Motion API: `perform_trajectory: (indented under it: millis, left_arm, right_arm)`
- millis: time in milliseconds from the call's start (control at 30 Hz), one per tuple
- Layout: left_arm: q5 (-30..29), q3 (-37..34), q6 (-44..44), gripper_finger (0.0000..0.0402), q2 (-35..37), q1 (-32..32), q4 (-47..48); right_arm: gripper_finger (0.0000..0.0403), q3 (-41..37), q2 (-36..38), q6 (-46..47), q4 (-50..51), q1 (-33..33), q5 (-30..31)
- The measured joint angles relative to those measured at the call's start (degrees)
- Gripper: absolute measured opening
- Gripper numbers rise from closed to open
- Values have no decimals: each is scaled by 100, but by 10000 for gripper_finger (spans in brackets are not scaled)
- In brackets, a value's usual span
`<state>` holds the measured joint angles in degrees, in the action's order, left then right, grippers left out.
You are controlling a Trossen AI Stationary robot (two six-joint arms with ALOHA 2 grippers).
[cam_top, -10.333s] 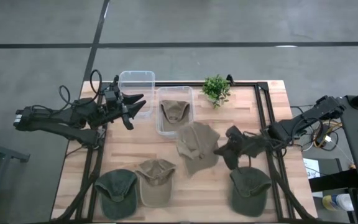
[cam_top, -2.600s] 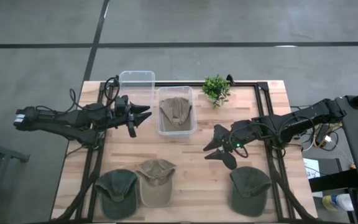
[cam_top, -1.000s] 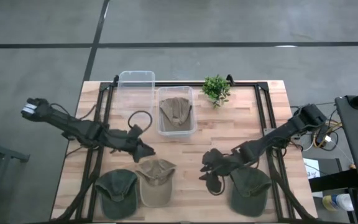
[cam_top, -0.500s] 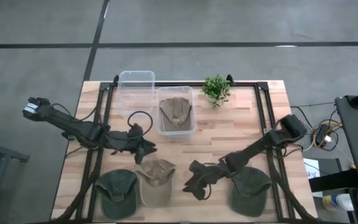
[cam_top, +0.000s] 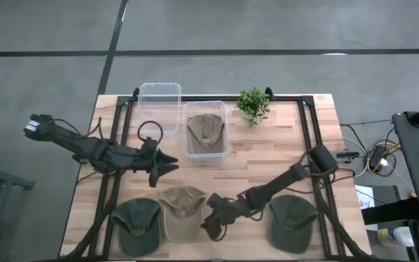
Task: Pick & Place hat
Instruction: Put the brown cap into the right transparent bin
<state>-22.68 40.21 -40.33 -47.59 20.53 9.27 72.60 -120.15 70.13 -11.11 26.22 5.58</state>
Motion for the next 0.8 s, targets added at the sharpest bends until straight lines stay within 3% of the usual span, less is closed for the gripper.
perform_trajectory:
  millis: [400,500,667,800]
  left_arm:
    - [25,-2,170,145,133,31,20]
    - [27,-2,168,145,135,31,18]
    - [27,-9,172,145,135,31,20]
    - [27,-9,172,145,135,31,18]
  right_arm:
    - [161,504,-169,-187,373,-158,24]
    - [125,496,-167,-309,504,-195,39]
    - [29,493,-160,-564,822,-202,87]
    - [16,496,-115,-720,871,-202,62]
